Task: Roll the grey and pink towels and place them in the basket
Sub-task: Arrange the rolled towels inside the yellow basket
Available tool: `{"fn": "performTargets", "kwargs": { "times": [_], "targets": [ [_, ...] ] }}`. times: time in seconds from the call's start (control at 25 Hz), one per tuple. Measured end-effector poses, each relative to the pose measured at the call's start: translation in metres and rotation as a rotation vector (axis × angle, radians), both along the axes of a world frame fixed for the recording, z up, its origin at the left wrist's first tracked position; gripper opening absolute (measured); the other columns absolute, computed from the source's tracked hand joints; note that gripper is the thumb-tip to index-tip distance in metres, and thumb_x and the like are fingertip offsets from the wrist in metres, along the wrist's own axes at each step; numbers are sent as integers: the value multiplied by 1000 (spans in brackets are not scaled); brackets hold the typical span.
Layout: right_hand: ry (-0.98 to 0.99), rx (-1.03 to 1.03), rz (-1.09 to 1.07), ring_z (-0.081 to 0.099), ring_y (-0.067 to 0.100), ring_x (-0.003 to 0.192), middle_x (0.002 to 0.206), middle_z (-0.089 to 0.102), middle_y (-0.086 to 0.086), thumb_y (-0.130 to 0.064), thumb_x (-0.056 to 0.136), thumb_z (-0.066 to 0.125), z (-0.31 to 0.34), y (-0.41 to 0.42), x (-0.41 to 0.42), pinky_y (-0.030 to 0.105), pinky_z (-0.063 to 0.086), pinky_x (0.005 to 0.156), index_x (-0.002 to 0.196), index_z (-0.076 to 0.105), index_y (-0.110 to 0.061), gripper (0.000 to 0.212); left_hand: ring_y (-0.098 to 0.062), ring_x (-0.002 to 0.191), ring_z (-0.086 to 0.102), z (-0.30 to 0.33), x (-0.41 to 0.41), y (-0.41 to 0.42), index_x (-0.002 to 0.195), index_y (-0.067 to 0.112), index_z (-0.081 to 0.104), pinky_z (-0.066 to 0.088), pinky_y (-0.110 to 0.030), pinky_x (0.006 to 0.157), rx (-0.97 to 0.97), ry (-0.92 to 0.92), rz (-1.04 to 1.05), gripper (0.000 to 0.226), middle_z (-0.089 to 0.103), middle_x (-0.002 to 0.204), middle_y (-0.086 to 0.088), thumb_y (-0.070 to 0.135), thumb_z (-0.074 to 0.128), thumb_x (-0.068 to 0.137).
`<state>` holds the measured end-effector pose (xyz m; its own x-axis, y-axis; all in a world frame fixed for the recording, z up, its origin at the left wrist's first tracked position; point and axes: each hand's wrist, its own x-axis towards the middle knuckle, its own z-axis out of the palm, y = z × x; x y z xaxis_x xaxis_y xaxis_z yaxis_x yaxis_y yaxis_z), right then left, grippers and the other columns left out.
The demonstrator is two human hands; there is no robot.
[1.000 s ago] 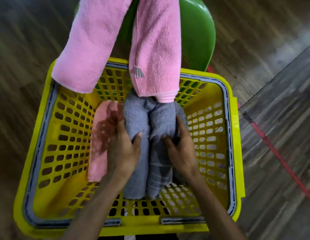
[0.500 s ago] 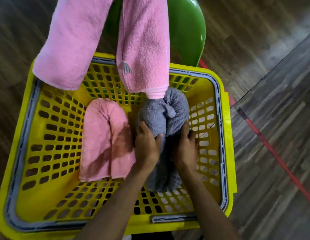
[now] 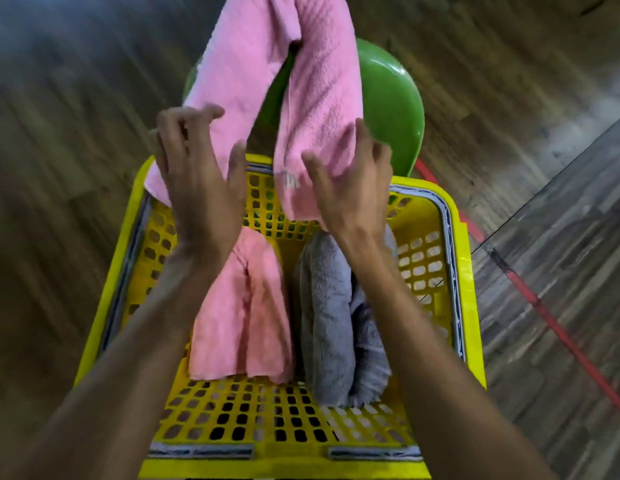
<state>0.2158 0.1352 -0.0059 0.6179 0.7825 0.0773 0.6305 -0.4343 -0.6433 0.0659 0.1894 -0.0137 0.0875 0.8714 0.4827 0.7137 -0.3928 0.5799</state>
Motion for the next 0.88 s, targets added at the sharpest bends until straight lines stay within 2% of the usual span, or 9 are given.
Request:
{"fn": "performTargets", "kwargs": {
  "times": [0.12, 0.16, 0.24, 0.32, 0.4, 0.52, 0.68, 0.8, 0.88],
  "targets": [
    [-31, -201, -94, 40, 34, 124, 137, 42, 13, -60, 83, 63, 3, 40, -3, 50, 37, 99, 152, 22, -18, 90, -35, 125, 42, -4, 3, 43, 139, 7, 40, 29, -36, 106, -181, 158, 64, 60, 43, 135, -18, 35, 61, 89],
    [-10, -240, -130, 40, 34, 127, 138, 42, 13, -56, 85, 63, 2, 45, -2, 50, 36, 100, 152, 21, -17, 88, -37, 126, 42, -8, 6, 49, 142, 6, 35, 30, -39, 105, -262, 177, 62, 64, 43, 137, -20, 33, 61, 90],
    [26, -250, -147, 43, 37, 126, 135, 48, 17, -43, 89, 62, -2, 47, 3, 49, 39, 97, 145, 31, -11, 71, -38, 123, 43, -11, 11, 53, 144, 6, 34, 32, -42, 103, -324, 205, 74, 63, 46, 135, -21, 26, 62, 91],
    [71, -179, -115, 50, 39, 118, 125, 55, 20, -33, 89, 62, -5, 42, 3, 46, 43, 90, 129, 45, -6, 51, -39, 119, 47, -5, 10, 49, 139, 5, 40, 35, -42, 101, -303, 165, 86, 57, 50, 130, -22, 22, 63, 90],
    [138, -97, -94, 55, 38, 109, 116, 61, 19, -31, 86, 65, -12, 23, -8, 44, 44, 85, 120, 51, -6, 44, -40, 114, 50, -5, 3, 31, 134, 5, 47, 37, -42, 97, -315, 74, 78, 51, 53, 125, -22, 21, 65, 89],
    [265, -71, -88, 56, 35, 108, 116, 62, 16, -29, 86, 67, -33, -28, -46, 41, 44, 86, 123, 52, -8, 45, -40, 110, 52, -24, -14, -28, 130, 2, 51, 39, -41, 91, -397, -13, 58, 49, 57, 119, -23, 20, 68, 88],
    [354, -40, -13, 53, 30, 110, 123, 56, 14, -12, 84, 65, -67, -79, -82, 33, 42, 89, 131, 45, -10, 51, -34, 113, 53, -51, -47, -91, 130, 2, 46, 44, -38, 91, -521, -59, 109, 49, 53, 124, -20, 13, 68, 87],
    [386, -184, 52, 56, 34, 107, 120, 56, 13, -20, 86, 64, -90, -107, -102, 44, 49, 85, 130, 41, -16, 50, -39, 108, 54, -77, -73, -109, 127, 3, 43, 45, -42, 84, -653, 32, 121, 48, 55, 120, -23, 8, 67, 86],
    [396, -387, 78, 56, 38, 107, 120, 55, 15, -23, 88, 62, -111, -123, -113, 48, 49, 84, 130, 39, -15, 49, -44, 110, 53, -104, -87, -114, 129, 2, 39, 47, -50, 84, -816, 200, 132, 52, 52, 123, -25, 8, 67, 86]
  ]
}}
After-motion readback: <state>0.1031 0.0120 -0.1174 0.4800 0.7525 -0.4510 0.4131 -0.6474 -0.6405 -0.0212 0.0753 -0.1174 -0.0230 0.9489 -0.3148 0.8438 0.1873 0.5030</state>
